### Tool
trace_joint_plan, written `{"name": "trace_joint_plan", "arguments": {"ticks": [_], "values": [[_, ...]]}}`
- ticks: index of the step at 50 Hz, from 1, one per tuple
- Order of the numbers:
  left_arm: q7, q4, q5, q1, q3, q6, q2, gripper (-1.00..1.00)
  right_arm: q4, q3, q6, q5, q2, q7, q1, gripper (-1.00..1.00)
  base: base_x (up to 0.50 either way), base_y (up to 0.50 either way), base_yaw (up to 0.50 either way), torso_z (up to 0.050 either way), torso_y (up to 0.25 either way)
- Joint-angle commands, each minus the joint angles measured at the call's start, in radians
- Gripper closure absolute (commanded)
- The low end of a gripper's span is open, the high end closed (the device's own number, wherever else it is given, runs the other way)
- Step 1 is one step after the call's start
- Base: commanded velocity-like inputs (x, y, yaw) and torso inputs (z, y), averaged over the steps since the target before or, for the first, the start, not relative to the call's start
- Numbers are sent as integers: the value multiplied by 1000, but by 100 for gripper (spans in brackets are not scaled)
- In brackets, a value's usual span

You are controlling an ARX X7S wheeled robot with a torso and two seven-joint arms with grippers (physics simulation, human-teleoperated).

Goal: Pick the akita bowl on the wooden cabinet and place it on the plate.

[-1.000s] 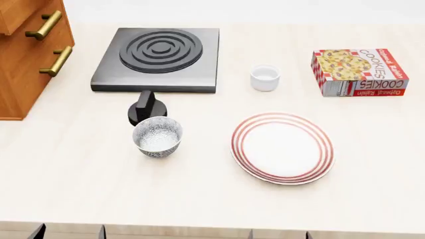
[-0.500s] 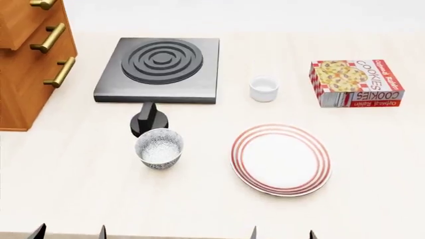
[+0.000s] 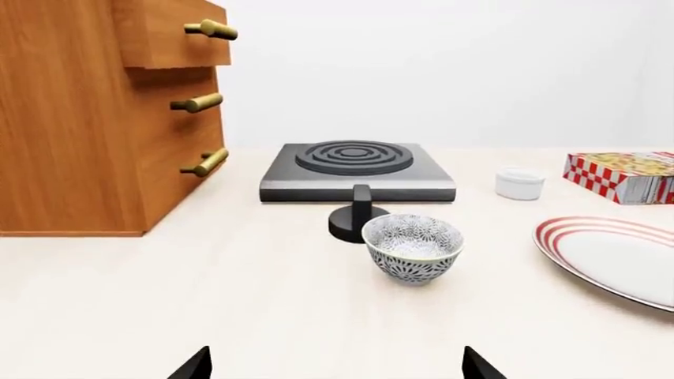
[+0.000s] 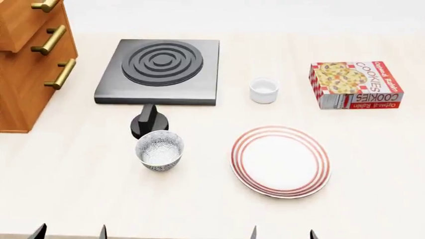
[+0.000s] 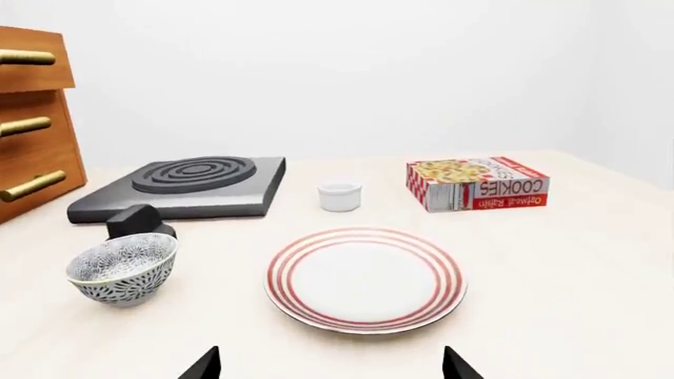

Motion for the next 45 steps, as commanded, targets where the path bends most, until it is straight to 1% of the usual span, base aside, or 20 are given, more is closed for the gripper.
{"name": "trace_joint_plan", "arguments": {"ticks": [1, 4, 10, 45], "values": [[-13, 0, -10, -1, 12, 0, -10, -100, 2, -19, -1, -5, 13, 17, 2, -100, 0, 0, 0, 50, 27], [-27, -6, 2, -11, 20, -24, -12, -100, 3, -23, -1, -6, 16, 21, 3, -100, 0, 0, 0, 38, 9], [-30, -3, -7, -9, 24, -21, -17, -100, 4, -34, 1, -17, 22, 32, 5, -100, 0, 149, 0, 0, 0], [-57, 1, -28, -9, 53, -16, -40, -100, 8, -61, -1, 1, 44, 60, 10, -100, 0, 497, 0, 0, 0]]}}
